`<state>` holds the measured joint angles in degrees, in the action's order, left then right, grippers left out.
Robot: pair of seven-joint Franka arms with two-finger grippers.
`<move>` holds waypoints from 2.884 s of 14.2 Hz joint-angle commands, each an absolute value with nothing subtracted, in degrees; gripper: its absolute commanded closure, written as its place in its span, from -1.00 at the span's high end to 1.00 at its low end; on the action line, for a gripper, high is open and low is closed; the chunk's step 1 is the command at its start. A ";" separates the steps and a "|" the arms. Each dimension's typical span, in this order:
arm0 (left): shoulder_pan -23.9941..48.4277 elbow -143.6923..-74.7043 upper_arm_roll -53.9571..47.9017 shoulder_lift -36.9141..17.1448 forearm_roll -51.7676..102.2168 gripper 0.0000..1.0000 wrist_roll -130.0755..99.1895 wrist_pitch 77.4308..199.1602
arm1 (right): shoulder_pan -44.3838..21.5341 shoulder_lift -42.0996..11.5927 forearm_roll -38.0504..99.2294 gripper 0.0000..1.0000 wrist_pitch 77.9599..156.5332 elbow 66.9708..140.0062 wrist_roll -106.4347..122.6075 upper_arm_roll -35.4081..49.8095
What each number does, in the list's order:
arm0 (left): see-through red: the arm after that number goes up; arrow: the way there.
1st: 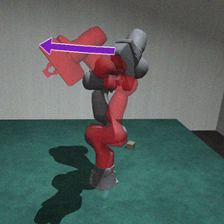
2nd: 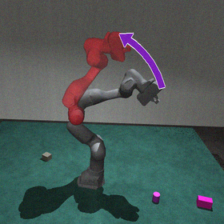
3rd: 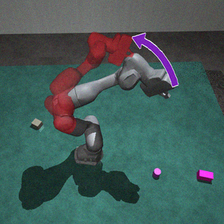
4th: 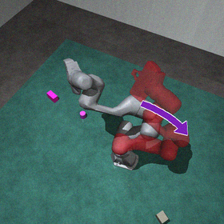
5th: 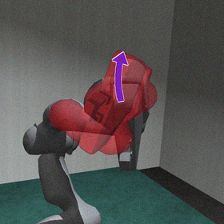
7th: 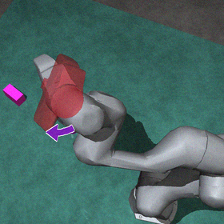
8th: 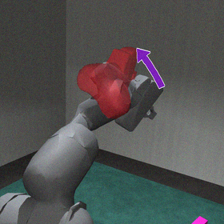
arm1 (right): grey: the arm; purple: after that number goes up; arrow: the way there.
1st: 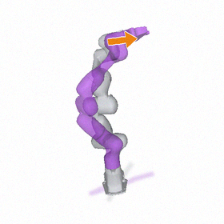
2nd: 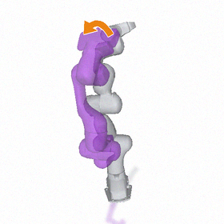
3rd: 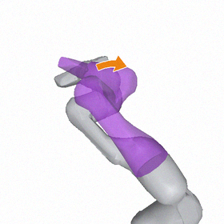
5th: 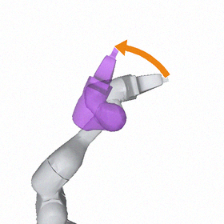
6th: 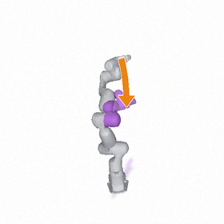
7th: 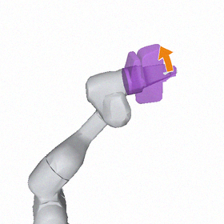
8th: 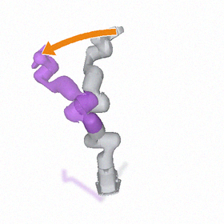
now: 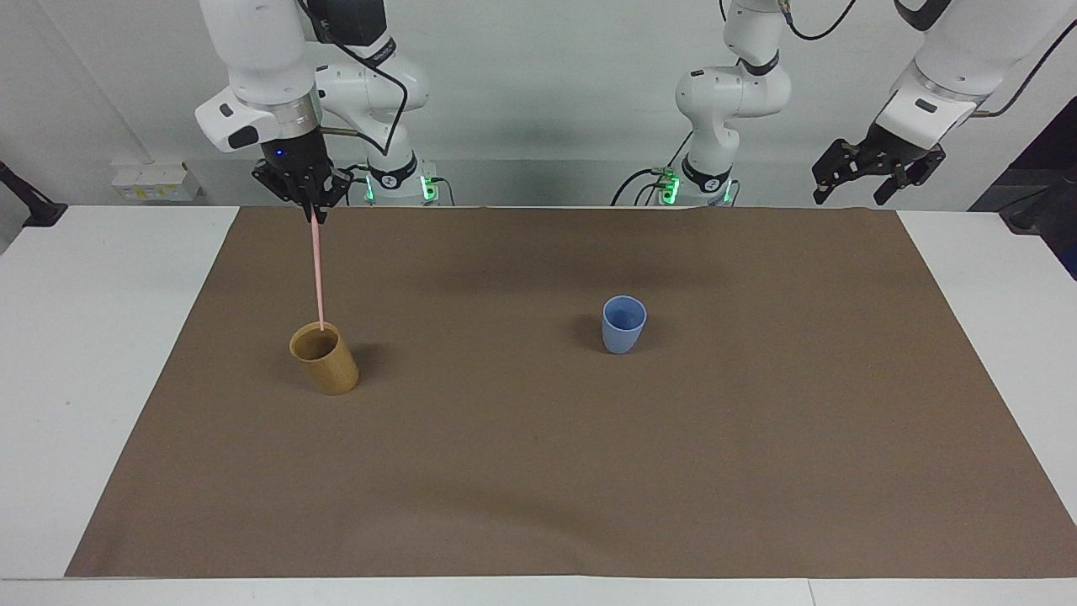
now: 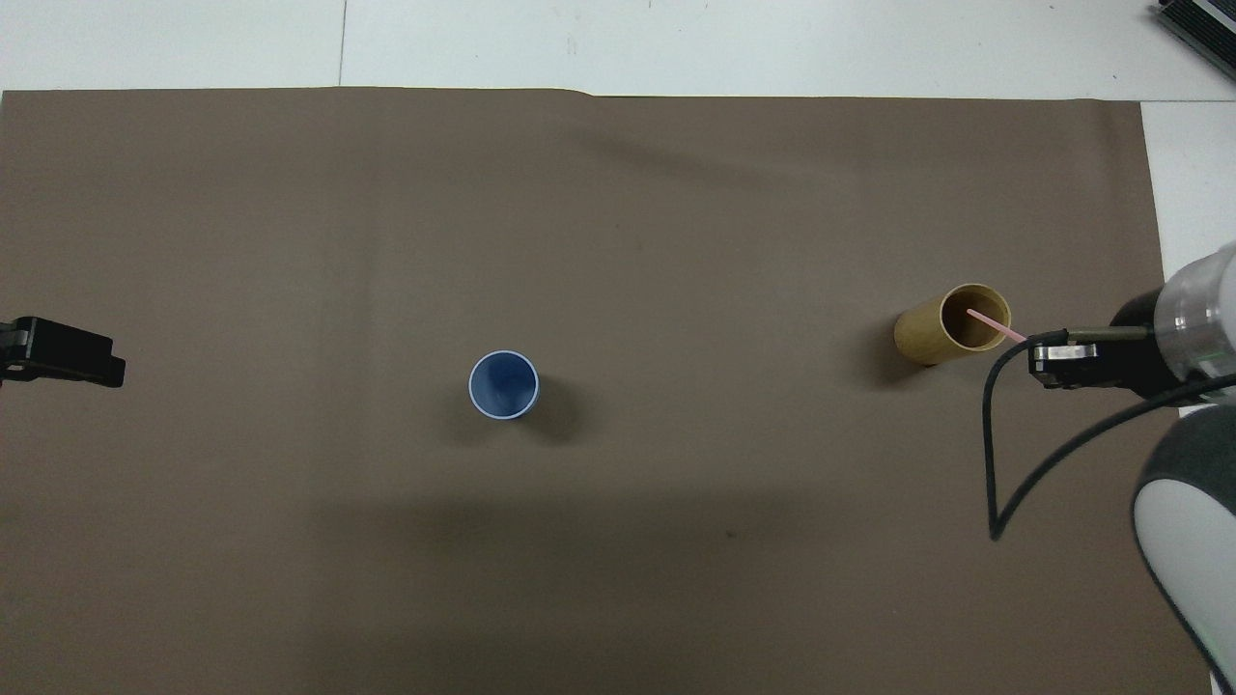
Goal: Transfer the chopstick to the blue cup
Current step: 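Pull the pink stick out of the tan cup with the right gripper, then carry the pink stick with the right gripper over the blue cup, then lower the pink stick into the blue cup with the right gripper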
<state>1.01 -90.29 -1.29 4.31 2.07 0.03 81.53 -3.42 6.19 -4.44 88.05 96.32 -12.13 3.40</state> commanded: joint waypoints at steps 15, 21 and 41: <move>0.35 -90.09 -1.58 4.66 1.85 1.00 0.26 81.30 | -27.32 -11.41 11.51 -1.00 88.58 69.62 -68.61 7.12; 0.35 -90.09 -1.67 4.66 1.85 1.00 0.26 81.30 | -34.36 -19.41 11.51 -1.00 96.67 65.65 -83.04 7.21; 0.35 -90.09 -1.67 4.66 1.85 1.00 0.26 81.30 | -37.09 -20.48 12.22 -1.00 103.89 74.26 -84.82 7.47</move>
<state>1.01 -90.29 -1.29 4.31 2.07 0.03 81.53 -37.82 -22.29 10.67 102.51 71.48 -83.96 7.27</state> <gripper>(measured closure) 0.000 0.899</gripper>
